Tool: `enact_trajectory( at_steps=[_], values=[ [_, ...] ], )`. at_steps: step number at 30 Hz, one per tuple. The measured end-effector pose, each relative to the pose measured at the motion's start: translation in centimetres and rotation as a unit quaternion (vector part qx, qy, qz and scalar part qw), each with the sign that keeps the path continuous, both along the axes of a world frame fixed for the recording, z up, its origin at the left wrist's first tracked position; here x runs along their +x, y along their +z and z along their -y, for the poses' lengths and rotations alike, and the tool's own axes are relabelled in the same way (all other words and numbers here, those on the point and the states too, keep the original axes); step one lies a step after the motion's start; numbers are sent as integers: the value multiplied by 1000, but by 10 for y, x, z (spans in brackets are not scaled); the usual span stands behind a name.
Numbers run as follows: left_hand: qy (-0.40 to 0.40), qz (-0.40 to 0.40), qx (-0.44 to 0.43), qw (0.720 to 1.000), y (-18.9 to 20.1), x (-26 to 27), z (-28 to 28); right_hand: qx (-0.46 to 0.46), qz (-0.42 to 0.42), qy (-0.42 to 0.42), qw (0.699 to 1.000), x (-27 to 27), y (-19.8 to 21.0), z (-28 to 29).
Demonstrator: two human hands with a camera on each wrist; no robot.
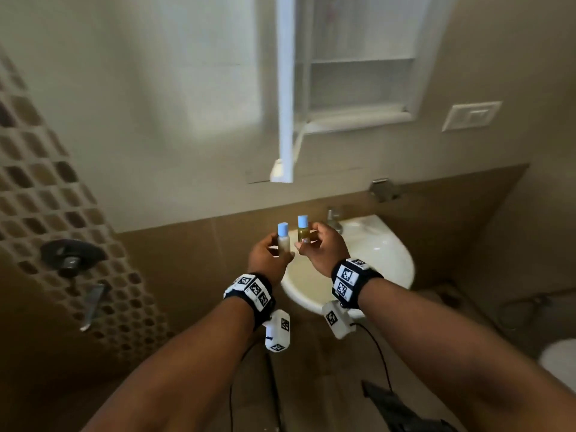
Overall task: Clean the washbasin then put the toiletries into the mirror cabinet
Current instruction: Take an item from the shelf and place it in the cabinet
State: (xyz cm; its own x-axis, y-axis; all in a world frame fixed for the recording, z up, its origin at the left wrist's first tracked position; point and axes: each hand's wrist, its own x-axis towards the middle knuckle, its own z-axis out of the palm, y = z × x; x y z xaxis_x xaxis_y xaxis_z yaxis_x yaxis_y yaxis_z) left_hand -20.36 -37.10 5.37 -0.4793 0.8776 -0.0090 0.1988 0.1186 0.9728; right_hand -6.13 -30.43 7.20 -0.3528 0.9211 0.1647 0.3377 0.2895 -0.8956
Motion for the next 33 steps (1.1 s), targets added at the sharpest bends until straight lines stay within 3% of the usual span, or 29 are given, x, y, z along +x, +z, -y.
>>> enact_trajectory(
  at_steps=[5,11,22,33],
  values=[
    [0,-31,13,999,29,74,-44,3,25,-33,999,88,24,-47],
    [-19,-59,77,995,72,107,-101,36,14,-68,997,132,63,-103],
    [-7,-50,216,975,145,98,-191,115,-48,-66,990,104,140,-182],
    [54,-106,308,944,187,89,-234,197,-76,50,976,71,204,-247]
  ],
)
